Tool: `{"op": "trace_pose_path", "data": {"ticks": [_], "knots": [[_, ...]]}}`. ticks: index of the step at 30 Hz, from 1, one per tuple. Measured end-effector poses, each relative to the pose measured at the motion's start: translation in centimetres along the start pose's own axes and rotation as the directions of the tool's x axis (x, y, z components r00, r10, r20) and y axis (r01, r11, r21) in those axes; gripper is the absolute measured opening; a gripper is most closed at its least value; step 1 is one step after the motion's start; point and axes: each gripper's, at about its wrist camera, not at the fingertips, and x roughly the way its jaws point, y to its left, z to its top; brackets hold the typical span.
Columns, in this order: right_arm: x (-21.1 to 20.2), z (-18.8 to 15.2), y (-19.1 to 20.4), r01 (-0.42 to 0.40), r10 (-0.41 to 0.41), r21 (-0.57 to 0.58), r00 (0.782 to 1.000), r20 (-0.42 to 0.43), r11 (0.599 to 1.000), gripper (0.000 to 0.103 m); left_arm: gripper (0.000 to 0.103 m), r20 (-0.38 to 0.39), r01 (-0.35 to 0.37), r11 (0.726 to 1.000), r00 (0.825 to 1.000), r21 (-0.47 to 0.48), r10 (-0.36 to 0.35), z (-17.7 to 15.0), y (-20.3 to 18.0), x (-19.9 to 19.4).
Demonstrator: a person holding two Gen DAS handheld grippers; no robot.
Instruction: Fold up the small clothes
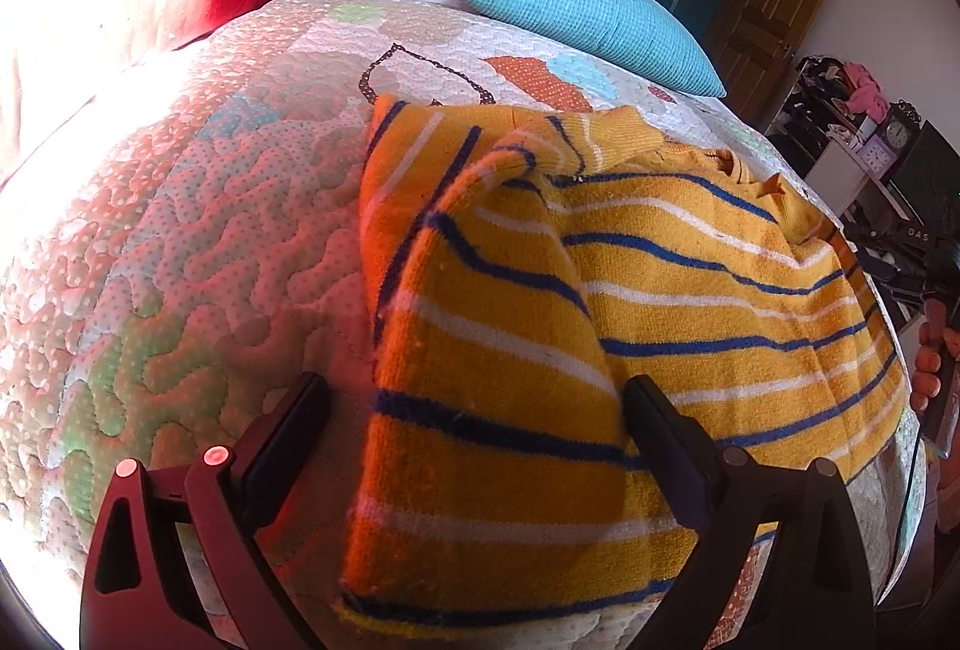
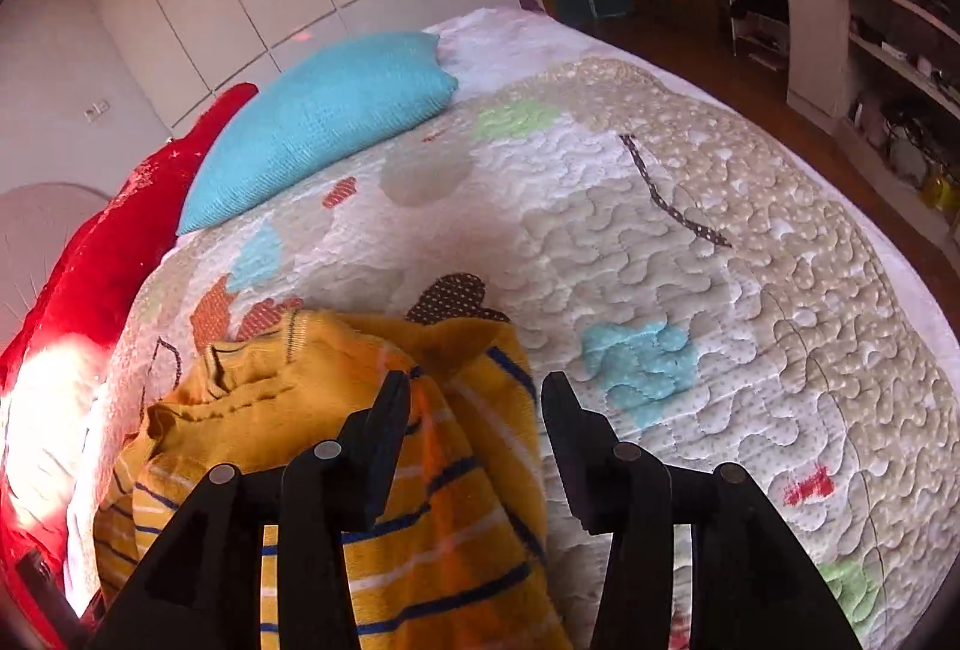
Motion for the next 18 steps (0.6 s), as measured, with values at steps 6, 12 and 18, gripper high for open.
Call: {"op": "trace_pose_path", "data": {"ticks": [6,12,18], "knots": [[-2.6,-3.4,7.2,-0.166,0.171,-0.139,0.985,0.025,0.976,0.062,0.098,0.006,-0.025,1.0,1.0,0.004,0.025,0.0,-0.2,-0.2],[1.9,-8.0,10.2,-0.203,0.187,-0.233,0.978,-0.087,0.951,0.062,0.091,0.057,-0.166,0.967,0.986,0.195,0.157,0.9,-3.4,-3.6],[3.2,-9.3,8.9,-0.243,0.236,-0.212,0.97,-0.055,0.947,0.063,0.092,0.141,-0.259,0.907,0.964,0.333,0.224,4.3,-5.1,-6.1]]}}
